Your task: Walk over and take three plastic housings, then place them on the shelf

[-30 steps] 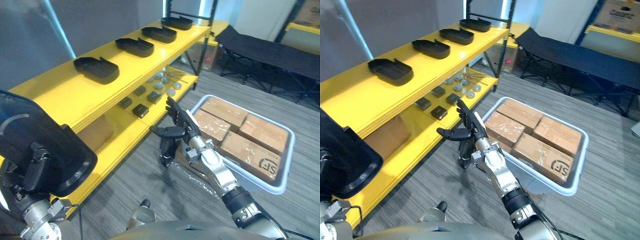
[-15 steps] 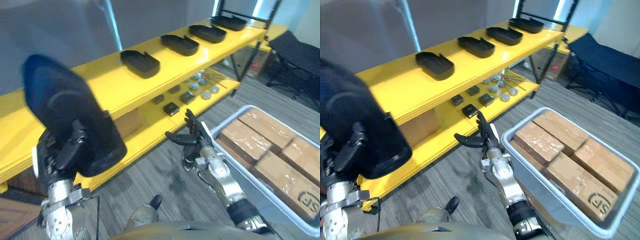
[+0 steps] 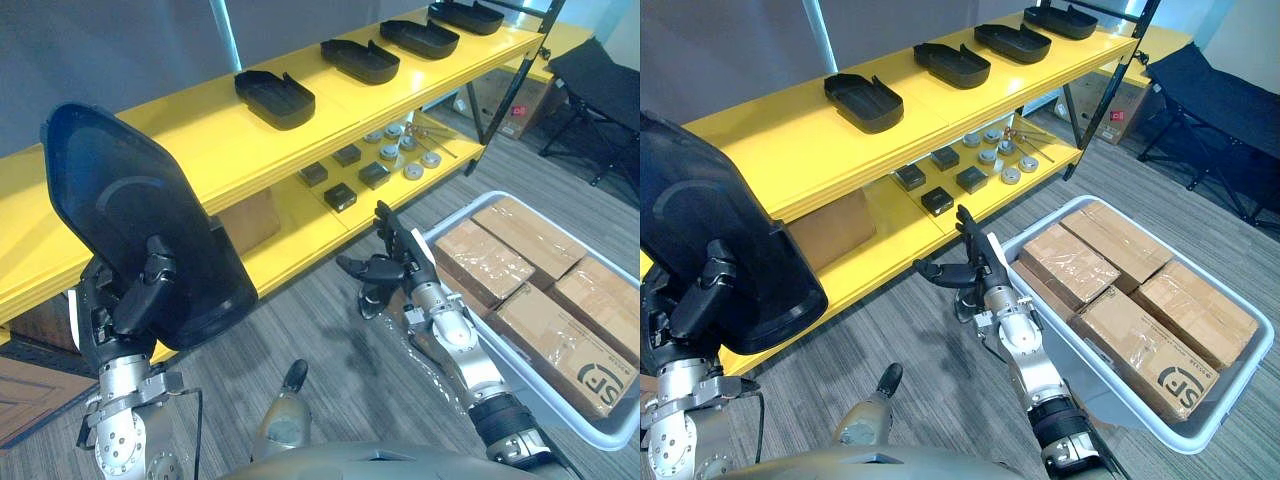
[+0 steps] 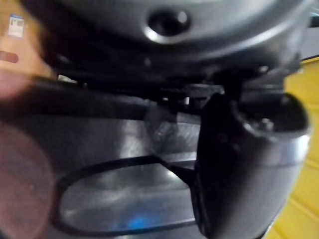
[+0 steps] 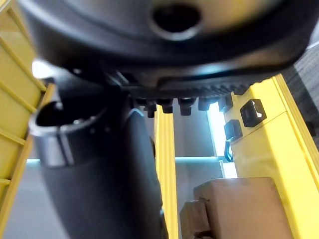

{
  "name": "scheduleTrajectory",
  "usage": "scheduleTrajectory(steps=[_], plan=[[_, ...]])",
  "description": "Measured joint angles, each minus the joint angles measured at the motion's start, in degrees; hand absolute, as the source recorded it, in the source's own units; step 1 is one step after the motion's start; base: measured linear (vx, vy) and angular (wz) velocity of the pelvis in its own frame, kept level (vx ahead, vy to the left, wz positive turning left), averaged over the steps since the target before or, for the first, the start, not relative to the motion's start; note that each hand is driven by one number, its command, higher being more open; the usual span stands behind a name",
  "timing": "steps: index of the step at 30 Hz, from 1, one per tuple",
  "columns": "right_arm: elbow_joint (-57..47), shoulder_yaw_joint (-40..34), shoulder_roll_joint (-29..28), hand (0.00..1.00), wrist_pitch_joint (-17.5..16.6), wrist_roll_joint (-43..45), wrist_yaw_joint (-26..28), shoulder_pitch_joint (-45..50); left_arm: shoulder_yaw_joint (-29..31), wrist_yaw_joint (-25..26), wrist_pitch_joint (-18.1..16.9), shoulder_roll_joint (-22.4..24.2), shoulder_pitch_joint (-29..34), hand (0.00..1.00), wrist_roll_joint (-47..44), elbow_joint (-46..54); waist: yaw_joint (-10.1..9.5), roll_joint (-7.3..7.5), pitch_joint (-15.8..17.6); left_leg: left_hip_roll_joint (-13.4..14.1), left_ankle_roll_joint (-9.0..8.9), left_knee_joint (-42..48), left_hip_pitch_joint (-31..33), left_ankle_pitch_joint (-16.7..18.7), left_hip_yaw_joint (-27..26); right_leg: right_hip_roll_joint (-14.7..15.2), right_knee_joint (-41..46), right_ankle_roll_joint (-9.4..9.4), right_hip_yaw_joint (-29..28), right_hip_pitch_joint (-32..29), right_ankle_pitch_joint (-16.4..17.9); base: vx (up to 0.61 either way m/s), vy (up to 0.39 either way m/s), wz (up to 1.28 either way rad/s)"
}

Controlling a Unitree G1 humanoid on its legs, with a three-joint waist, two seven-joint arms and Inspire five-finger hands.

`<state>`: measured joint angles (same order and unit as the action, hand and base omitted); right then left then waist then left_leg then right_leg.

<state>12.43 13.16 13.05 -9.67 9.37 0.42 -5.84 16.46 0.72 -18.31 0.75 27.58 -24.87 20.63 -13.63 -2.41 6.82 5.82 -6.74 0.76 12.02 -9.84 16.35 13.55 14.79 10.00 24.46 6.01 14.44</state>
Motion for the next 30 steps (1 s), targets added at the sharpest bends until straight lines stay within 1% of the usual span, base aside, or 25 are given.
scheduleTrajectory(steps=[1, 2, 3, 6, 8, 9, 11, 12, 13, 14, 15, 16, 17, 18, 19, 20, 21, 22, 23, 24, 26, 27, 28, 29, 30], plan=[[0.0, -0.1, -0.1, 1.0, 0.0, 0.1, 0.2, 0.0, 0.0, 0.0, 0.0, 0.1, 0.0, 0.0, 0.0, 0.0, 0.02, 0.37, 0.0, -0.4, -0.56, 0.0, 0.1, -0.3, -0.1, 0.4, -0.2, 0.23, 0.0, 0.0, -0.1, 0.1, 0.031, 0.08], [0.0, -0.2, -0.6, 1.0, 0.0, 0.2, 0.3, 0.1, 0.0, 0.0, 0.0, 0.4, 0.0, 0.0, 0.0, 0.0, 0.05, 0.94, -0.2, -1.2, -1.59, 0.0, 0.3, -0.4, -0.1, 1.0, -0.8, 0.63, 0.3, 0.3, -0.4, 0.09, 0.03, 0.1], [0.0, -0.2, -0.7, 1.0, 0.0, 0.2, 0.3, 0.1, 0.0, 0.0, 0.0, 0.6, -0.1, 0.0, 0.0, 0.0, 0.0, 1.13, -0.2, -1.7, -1.79, 0.0, 0.4, -0.4, -0.2, 1.4, -1.2, 0.91, 0.4, 0.4, -0.5, 0.12, 0.042, 0.11], [0.2, -0.2, -2.3, 1.0, 0.0, 0.1, 0.2, 0.1, 0.0, 0.3, 0.0, 1.0, -0.1, 0.0, 0.0, 0.0, -0.28, 1.61, 0.0, -3.9, -1.64, 0.2, 0.7, 0.0, -0.5, 3.3, -2.8, 2.14, 0.9, 1.3, -1.6, 0.1, 0.059, 0.09], [1.0, -0.2, -3.9, 1.0, 0.0, 0.0, -0.1, 0.1, 0.0, 0.5, 0.0, 1.0, -0.6, 0.0, -0.1, 0.0, -0.36, 1.87, 0.2, -5.7, -1.08, 3.2, 2.0, 2.1, -0.4, 4.3, -3.9, 2.53, 2.0, 2.4, -2.3, 0.04, 0.062, 0.16], [1.4, -0.2, -3.9, 1.0, 0.0, 0.0, -0.2, 0.1, 0.1, 0.5, 0.0, 1.0, -0.7, 0.0, -0.1, 0.0, -0.45, 2.0, 0.3, -6.1, -0.82, 4.2, 2.4, 2.8, -0.3, 4.5, -3.9, 2.38, 2.2, 2.7, -2.4, 0.04, 0.08, 0.23], [1.7, -0.2, -4.4, 1.0, 0.0, 0.0, -0.4, 0.5, 0.1, 0.0, 0.0, 1.0, -1.2, 0.0, -0.2, 0.0, -0.55, 2.07, 0.4, -7.4, -0.6, 7.6, 4.0, 5.1, 0.5, 5.1, -2.2, 1.06, 3.7, 3.3, -3.2, 0.02, 0.069, 0.28], [1.7, -0.2, -4.3, 1.0, 0.0, 0.0, -0.5, 0.7, 0.1, -0.2, 0.0, 1.0, -1.3, 0.0, -0.2, 0.0, -0.44, 1.91, 0.4, -7.6, -0.39, 8.1, 4.3, 5.3, 0.9, 5.4, -0.4, 0.47, 3.7, 2.8, -3.5, -0.01, 0.075, 0.42], [1.7, -0.8, -4.1, 1.0, 0.0, 0.0, -0.8, 1.5, 0.1, -1.0, 0.0, 1.0, -1.8, 0.0, -0.2, 0.0, -0.25, 1.49, 0.4, -7.6, -0.14, 8.2, 4.4, 5.3, 1.6, 6.3, 5.4, -1.82, 3.6, 0.8, -4.4, -0.03, 0.083, 0.61], [1.7, -2.0, -4.3, 1.0, 0.0, 0.1, -1.1, 2.8, 0.1, -1.9, 0.0, 0.9, -2.9, 0.0, -0.1, 0.0, -0.07, 1.61, 0.4, -7.9, 0.12, 8.2, 4.2, 5.3, 1.6, 8.3, 13.1, -5.25, 3.1, -2.1, -6.0, -0.03, 0.095, 0.66], [1.7, -2.5, -4.4, 1.0, 0.0, 0.1, -1.1, 3.3, 0.2, -2.2, 0.0, 0.8, -3.4, 0.0, -0.1, 0.0, 0.07, 1.99, 0.7, -8.6, 0.44, 9.1, 4.2, 5.5, 1.6, 9.9, 17.2, -7.49, 2.3, -3.7, -7.0, 0.02, 0.144, 0.66], [1.7, -3.2, -4.3, 1.0, -0.1, 0.1, -1.1, 4.0, 0.3, -2.3, 0.0, 0.6, -3.9, 0.0, 0.0, 0.1, 0.34, 2.3, 1.0, -10.6, 2.18, 13.5, 5.4, 7.4, 1.5, 12.1, 25.4, -12.43, -0.4, -7.1, -10.2, 0.02, 0.153, 0.44], [1.8, -3.5, -4.4, 1.0, -0.1, 0.0, -1.1, 4.4, 0.6, -2.2, 0.1, 0.2, -4.0, 0.0, 0.1, 0.0, 0.38, 2.41, 1.2, -11.4, 2.57, 14.9, 5.3, 8.3, 1.4, 12.8, 28.6, -15.28, -2.2, -8.7, -12.8, 0.06, 0.212, 0.54], [2.0, -3.7, -5.1, 1.0, -0.1, -0.1, -1.4, 5.3, 1.1, -2.1, 0.7, -0.6, -3.6, 0.0, 0.3, 0.0, 1.06, 2.66, 1.0, -12.1, 3.07, 13.7, 3.7, 8.6, 2.1, 13.0, 31.1, -16.06, -5.4, -10.5, -21.4, 0.13, 0.201, 0.53], [2.0, -3.6, -6.1, 1.0, -0.5, -0.1, -1.4, 5.4, 1.9, -1.7, 0.7, -1.3, -2.8, 0.0, 0.6, 0.1, 2.11, 2.99, 0.9, -12.4, 3.97, 12.4, 2.3, 9.8, 2.4, 12.9, 31.3, -15.86, -7.2, -11.7, -28.2, 0.21, 0.182, 0.49], [1.9, -3.6, -6.0, 1.0, -1.4, -0.1, -1.3, 5.1, 2.5, -1.6, 0.7, -1.4, -2.8, 0.0, 0.6, 0.2, 2.28, 2.65, 1.1, -12.2, 5.32, 15.1, 3.3, 11.7, 2.1, 12.5, 32.5, -15.2, -7.9, -12.5, -25.5, 0.22, 0.209, 0.04], [2.0, -3.6, -5.8, 1.0, -2.2, -0.1, -0.7, 3.5, 3.9, -1.0, 0.6, -1.6, -3.2, 0.0, 0.5, -0.3, 1.2, 1.26, 2.1, -11.8, 6.32, 18.3, 3.9, 11.1, 2.0, 10.2, 34.9, -10.14, -9.3, -14.6, -13.2, 0.14, 0.172, -0.19], [2.0, -3.5, -5.9, 1.0, -2.0, -0.1, -0.1, 2.7, 4.3, -0.1, 0.8, -1.7, -3.5, 0.0, 0.4, -1.3, 1.12, 1.27, 2.1, -11.8, 6.91, 18.1, 3.4, 11.3, 2.0, 8.3, 32.7, -7.74, -9.3, -15.5, -7.9, 0.1, 0.201, -0.23], [1.9, -3.5, -5.4, 1.0, -2.0, 0.1, 0.5, 1.3, 4.4, 1.1, 0.8, -1.4, -3.5, 0.0, 0.0, -1.7, 1.01, 1.25, 2.1, -11.5, 7.7, 16.5, 2.5, 10.8, 2.1, 3.8, 26.0, -6.14, -9.4, -16.3, -3.8, 0.07, 0.115, 0.0], [1.1, -3.7, -4.3, 1.0, -2.0, 1.0, 0.8, 0.2, 3.6, 2.5, 0.8, -1.0, -3.6, 0.0, 0.0, -1.9, 0.71, 0.64, 2.4, -11.4, 7.55, 14.7, 1.5, 10.2, 2.7, -0.9, 18.6, -5.42, -10.3, -16.9, -2.5, 0.06, 0.068, 0.21], [-2.2, -5.0, -3.1, 1.0, -2.0, 2.5, 0.4, 0.3, 1.3, 3.6, 0.8, -0.6, -4.7, 0.0, 0.1, -3.0, 1.46, 0.48, 2.5, -12.2, 7.02, 11.5, 0.0, 9.1, 6.1, -7.6, 10.4, -5.19, -14.7, -17.8, -2.8, 0.04, -0.023, 0.7], [-3.1, -5.4, -3.0, 1.0, -2.1, 2.8, -0.1, 0.4, 0.5, 3.7, 0.8, -0.6, -5.1, 0.0, 0.3, -3.3, 1.99, 0.55, 2.5, -12.6, 6.89, 10.4, -0.4, 9.0, 7.3, -9.0, 8.5, -5.01, -16.1, -17.8, -2.9, 0.05, -0.112, 1.45], [-4.6, -6.7, -3.0, 1.0, -2.5, 2.8, -1.4, 0.5, -1.4, 3.2, 0.8, -0.6, -5.1, 0.0, 0.8, -4.2, 3.57, 0.65, 2.4, -13.9, 6.88, 8.5, -0.9, 9.0, 9.9, -11.0, 5.6, -5.01, -18.8, -17.9, -3.2, 0.05, -0.132, 1.39], [-4.8, -7.1, -3.1, 1.0, -2.7, 2.8, -1.8, 0.5, -1.9, 2.7, 0.8, -0.7, -5.2, 0.0, 0.9, -4.4, 3.8, 1.0, 2.4, -14.7, 6.87, 7.4, -1.3, 9.0, 10.8, -11.0, 5.1, -5.74, -19.5, -17.8, -2.8, 0.11, -0.183, 1.5], [-4.9, -7.6, -3.5, 1.0, -2.8, 2.8, -2.1, 0.6, -2.0, 1.9, 0.8, -0.9, -5.0, 0.0, 0.9, -4.2, 4.01, 3.68, 2.0, -17.2, 7.1, 6.2, -2.3, 8.5, 11.2, -9.0, 3.3, -8.01, -20.0, -17.4, -1.1, 0.09, -0.141, 1.42]])
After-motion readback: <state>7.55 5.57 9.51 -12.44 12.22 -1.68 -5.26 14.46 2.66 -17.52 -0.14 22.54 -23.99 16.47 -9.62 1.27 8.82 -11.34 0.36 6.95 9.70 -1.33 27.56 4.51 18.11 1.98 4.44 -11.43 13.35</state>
